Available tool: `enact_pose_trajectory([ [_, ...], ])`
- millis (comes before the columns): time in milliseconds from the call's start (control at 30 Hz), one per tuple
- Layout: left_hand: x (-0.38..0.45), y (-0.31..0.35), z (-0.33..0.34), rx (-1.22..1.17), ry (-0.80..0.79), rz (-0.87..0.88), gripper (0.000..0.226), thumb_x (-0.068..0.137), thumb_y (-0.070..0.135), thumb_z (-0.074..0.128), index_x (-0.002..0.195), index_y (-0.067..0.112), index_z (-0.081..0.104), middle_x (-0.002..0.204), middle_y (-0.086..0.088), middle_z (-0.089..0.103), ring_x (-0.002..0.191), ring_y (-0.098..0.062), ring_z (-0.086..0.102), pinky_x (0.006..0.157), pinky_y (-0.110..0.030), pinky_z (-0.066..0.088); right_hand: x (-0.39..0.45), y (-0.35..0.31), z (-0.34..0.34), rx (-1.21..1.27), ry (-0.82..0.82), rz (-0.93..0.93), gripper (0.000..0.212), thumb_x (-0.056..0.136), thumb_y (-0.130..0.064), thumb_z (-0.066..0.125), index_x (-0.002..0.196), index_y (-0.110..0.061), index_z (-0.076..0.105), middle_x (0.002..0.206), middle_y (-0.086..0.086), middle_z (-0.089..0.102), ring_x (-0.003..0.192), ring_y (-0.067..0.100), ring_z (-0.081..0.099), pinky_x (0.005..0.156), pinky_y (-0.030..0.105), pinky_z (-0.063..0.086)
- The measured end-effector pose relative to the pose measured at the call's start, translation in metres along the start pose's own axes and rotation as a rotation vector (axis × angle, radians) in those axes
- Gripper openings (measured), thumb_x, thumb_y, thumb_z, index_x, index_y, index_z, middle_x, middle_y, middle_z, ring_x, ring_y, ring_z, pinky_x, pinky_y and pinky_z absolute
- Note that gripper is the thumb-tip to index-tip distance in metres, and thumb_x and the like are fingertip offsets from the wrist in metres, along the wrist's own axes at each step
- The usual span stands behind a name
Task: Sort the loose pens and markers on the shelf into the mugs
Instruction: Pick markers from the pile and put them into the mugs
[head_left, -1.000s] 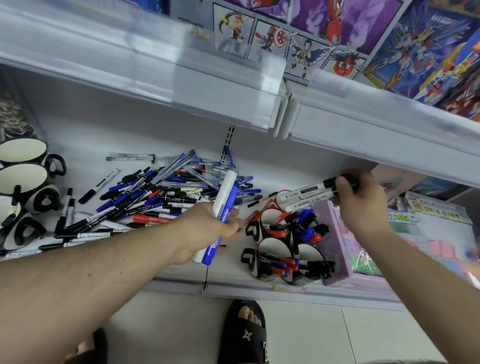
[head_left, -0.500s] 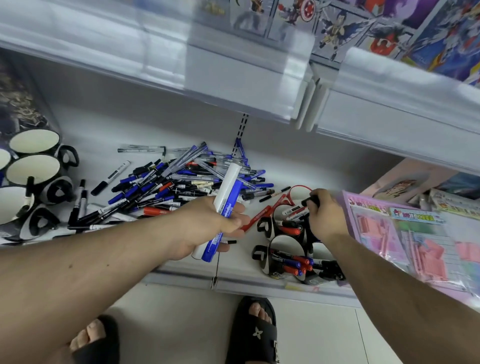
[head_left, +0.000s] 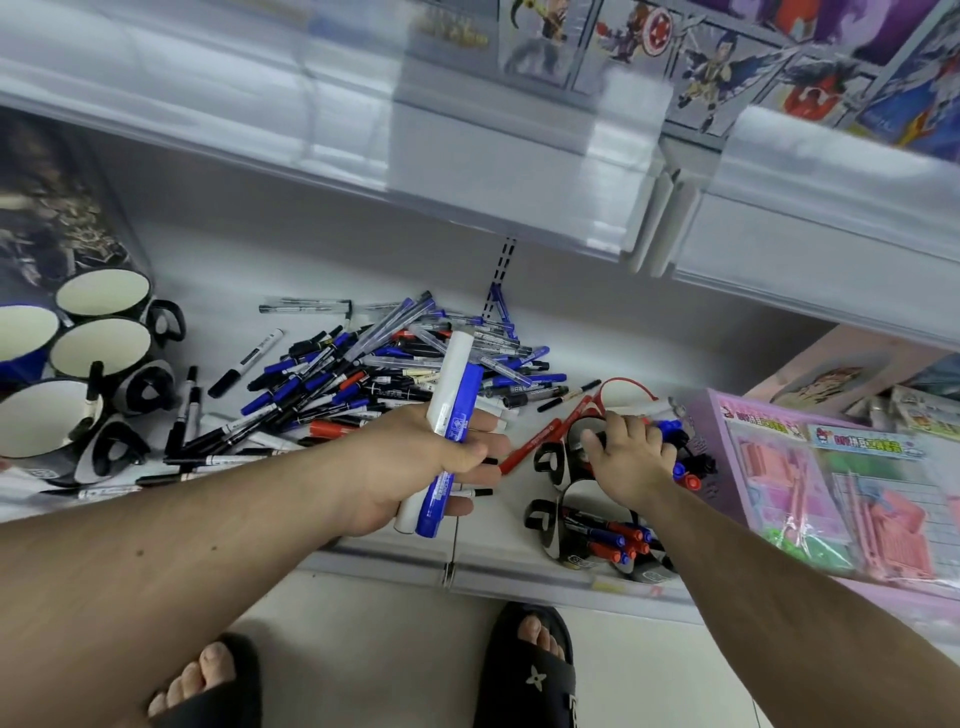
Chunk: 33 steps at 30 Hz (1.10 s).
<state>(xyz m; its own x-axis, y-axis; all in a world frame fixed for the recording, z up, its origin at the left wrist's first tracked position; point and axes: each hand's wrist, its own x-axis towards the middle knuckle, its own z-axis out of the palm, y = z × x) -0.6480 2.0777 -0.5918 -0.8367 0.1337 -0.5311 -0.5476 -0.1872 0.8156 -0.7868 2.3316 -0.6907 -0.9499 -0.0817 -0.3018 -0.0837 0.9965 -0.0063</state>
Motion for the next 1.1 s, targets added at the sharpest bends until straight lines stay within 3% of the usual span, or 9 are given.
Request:
enact_pose_trajectory([
  [100,-0.001,0.0,-0.002,0.01,0.003,0.0,0.025,0.096,0.002,0.056,0.112,0.019,0.064,0.106,0.003,0.075,0.097,-0.017,0.072,0.077,-0.039,0.059,0.0,-0.003,-0.003,-0.077,-0.072,-0.005,0.085,0.092,-0.072,0.012,0.157,-0.02,-0.003,0.165,0.003,-0.005,0.151,0.03,-0.006,0.118,0.054,0.003],
  [167,-0.002,0.001,-0.001,0.013,0.007,0.001,0.025,0.096,0.002,0.055,0.111,0.019,0.064,0.105,0.004,0.075,0.095,-0.016,0.073,0.077,-0.038,0.059,-0.001,-0.005,-0.008,-0.118,-0.124,-0.013,0.095,0.086,-0.08,0.012,0.156,-0.02,-0.012,0.164,0.002,-0.015,0.15,0.027,-0.015,0.118,0.055,-0.003],
  [400,-0.005,0.006,0.006,0.028,0.005,0.015,0.026,0.096,0.002,0.056,0.114,0.019,0.064,0.104,0.005,0.075,0.094,-0.014,0.073,0.072,-0.035,0.059,-0.007,-0.014,-0.014,-0.295,-0.224,-0.168,0.106,0.08,-0.086,0.022,0.153,-0.021,-0.02,0.161,0.001,-0.024,0.148,0.026,-0.022,0.117,0.057,-0.012],
  [600,-0.009,0.006,0.011,0.026,-0.002,0.02,0.027,0.096,0.001,0.056,0.116,0.018,0.063,0.105,0.004,0.075,0.095,-0.015,0.072,0.074,-0.036,0.058,-0.009,-0.011,-0.014,-0.081,-0.185,-0.009,0.094,0.086,-0.081,0.022,0.155,-0.028,-0.015,0.163,0.001,-0.019,0.149,0.022,-0.019,0.118,0.056,-0.009],
  [667,-0.011,0.006,0.009,0.036,0.0,0.02,0.026,0.096,0.002,0.056,0.115,0.019,0.063,0.105,0.004,0.075,0.095,-0.014,0.073,0.074,-0.037,0.059,-0.012,-0.005,-0.021,0.011,-0.058,-0.029,0.086,0.089,-0.076,0.023,0.156,-0.03,-0.007,0.165,-0.001,-0.011,0.151,0.023,-0.011,0.118,0.057,-0.004],
  [800,-0.011,0.005,0.004,0.041,-0.001,0.023,0.025,0.096,0.003,0.056,0.115,0.017,0.063,0.103,0.004,0.076,0.094,-0.015,0.073,0.078,-0.039,0.059,-0.018,0.017,-0.049,0.535,0.235,0.179,0.061,0.099,-0.057,0.031,0.152,-0.027,0.031,0.153,0.009,0.039,0.14,0.031,0.035,0.115,0.053,0.022],
  [900,-0.009,0.006,0.006,0.037,0.001,0.014,0.025,0.096,0.003,0.057,0.115,0.018,0.063,0.103,0.003,0.076,0.094,-0.015,0.073,0.078,-0.039,0.058,-0.026,0.034,-0.066,0.969,0.286,0.327,0.037,0.101,-0.042,0.035,0.11,-0.017,0.061,0.121,0.011,0.063,0.11,0.029,0.057,0.092,0.04,0.042],
  [967,-0.008,0.008,0.011,0.032,0.0,0.008,0.026,0.095,0.003,0.057,0.115,0.018,0.064,0.102,0.003,0.076,0.095,-0.016,0.073,0.077,-0.039,0.058,-0.028,0.044,-0.069,1.084,0.302,0.398,0.034,0.102,-0.038,0.037,0.095,-0.017,0.062,0.1,0.009,0.069,0.096,0.027,0.064,0.074,0.035,0.047],
  [1100,-0.005,0.009,0.022,0.03,-0.027,0.004,0.024,0.096,0.004,0.058,0.114,0.019,0.064,0.101,0.003,0.076,0.096,-0.017,0.072,0.082,-0.042,0.058,-0.026,0.05,-0.058,1.157,0.268,0.449,0.032,0.102,-0.028,0.041,0.101,-0.007,0.065,0.085,0.009,0.071,0.072,0.024,0.066,0.061,0.033,0.048],
])
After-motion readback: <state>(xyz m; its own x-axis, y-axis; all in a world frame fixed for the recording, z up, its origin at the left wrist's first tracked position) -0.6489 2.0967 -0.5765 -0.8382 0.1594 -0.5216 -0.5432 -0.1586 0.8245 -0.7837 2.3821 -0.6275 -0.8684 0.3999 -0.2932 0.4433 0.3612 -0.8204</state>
